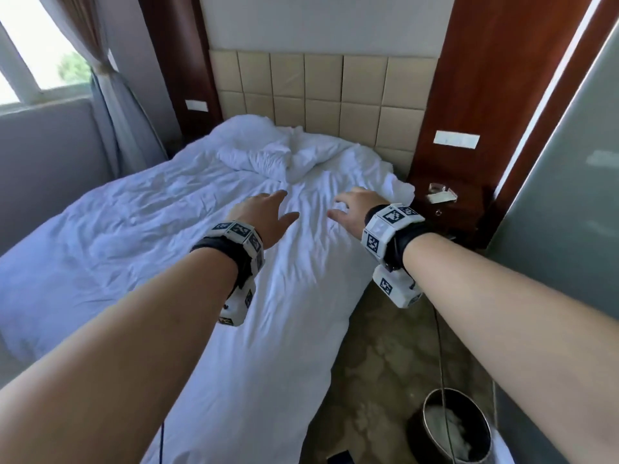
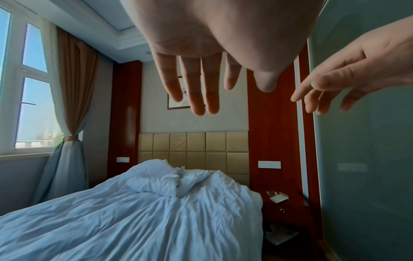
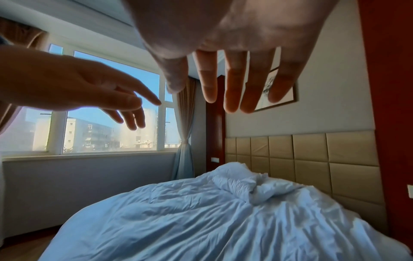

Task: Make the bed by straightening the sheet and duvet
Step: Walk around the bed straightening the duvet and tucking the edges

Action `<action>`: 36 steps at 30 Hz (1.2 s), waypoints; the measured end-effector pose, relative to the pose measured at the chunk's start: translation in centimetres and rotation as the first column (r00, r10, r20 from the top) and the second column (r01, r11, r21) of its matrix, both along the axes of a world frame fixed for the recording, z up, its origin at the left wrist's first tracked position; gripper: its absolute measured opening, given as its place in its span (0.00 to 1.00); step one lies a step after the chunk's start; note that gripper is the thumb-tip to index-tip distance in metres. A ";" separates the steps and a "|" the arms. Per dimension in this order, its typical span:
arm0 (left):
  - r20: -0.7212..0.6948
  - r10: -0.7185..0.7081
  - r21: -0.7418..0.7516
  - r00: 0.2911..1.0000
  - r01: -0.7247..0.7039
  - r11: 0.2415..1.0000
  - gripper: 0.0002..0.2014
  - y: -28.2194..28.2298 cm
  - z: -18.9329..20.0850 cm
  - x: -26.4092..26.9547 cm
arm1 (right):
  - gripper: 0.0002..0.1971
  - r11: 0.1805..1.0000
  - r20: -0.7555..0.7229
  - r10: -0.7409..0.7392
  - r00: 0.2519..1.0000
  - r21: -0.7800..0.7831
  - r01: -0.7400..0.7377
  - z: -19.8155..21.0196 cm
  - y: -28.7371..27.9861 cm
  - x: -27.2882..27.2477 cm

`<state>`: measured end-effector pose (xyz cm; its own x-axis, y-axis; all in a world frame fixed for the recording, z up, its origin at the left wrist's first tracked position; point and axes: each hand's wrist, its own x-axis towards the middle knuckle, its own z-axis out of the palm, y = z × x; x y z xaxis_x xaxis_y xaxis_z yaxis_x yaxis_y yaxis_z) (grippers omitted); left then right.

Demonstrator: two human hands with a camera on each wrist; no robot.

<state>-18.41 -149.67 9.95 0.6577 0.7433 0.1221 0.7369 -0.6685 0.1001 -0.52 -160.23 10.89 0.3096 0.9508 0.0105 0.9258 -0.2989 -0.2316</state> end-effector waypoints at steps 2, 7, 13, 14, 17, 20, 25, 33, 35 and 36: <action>0.005 -0.019 0.005 1.000 0.019 1.000 0.30 1.1 1.2 2.6 | 0.25 1.000 0.015 -0.003 1.000 0.031 0.002 1.6 1.0 2.1; 0.031 -0.049 0.003 0.998 0.049 0.999 0.30 6.4 1.6 8.8 | 0.27 0.997 0.014 -0.029 0.999 0.076 0.028 1.9 5.2 7.9; 0.050 -0.073 -0.005 0.996 0.073 0.997 0.30 16.2 0.0 18.2 | 0.27 0.991 0.027 -0.131 0.991 0.030 0.130 0.2 12.3 17.7; 0.061 -0.077 -0.017 0.995 0.078 0.997 0.30 17.8 -0.2 20.0 | 0.27 0.988 0.031 -0.156 0.987 0.021 0.155 0.0 13.6 19.6; 0.059 -0.103 -0.051 0.993 0.106 0.993 0.30 22.6 -0.2 25.2 | 0.25 0.972 0.024 -0.233 0.972 0.010 0.233 0.6 17.1 24.7; 0.054 -0.141 -0.059 0.989 0.144 0.988 0.30 26.6 0.5 30.6 | 0.24 0.958 -0.002 -0.283 0.959 0.051 0.283 1.5 19.6 29.6; 0.046 -0.231 -0.048 0.972 0.233 0.971 0.30 30.8 1.5 40.7 | 0.23 0.928 -0.029 -0.360 0.932 0.087 0.361 2.0 23.1 38.3; 0.039 -0.282 -0.056 0.959 0.283 0.957 0.30 37.4 -0.6 58.4 | 0.25 0.910 -0.079 -0.398 0.914 0.087 0.404 -0.8 30.1 55.1; 0.042 -0.279 -0.053 0.959 0.281 0.958 0.30 39.6 -0.6 63.5 | 0.25 0.912 -0.086 -0.391 0.916 0.097 0.398 -1.1 32.1 60.0; 0.046 -0.275 -0.054 0.960 0.278 0.959 0.30 40.6 -0.5 66.1 | 0.26 0.913 -0.088 -0.390 0.917 0.096 0.397 -1.1 33.1 62.5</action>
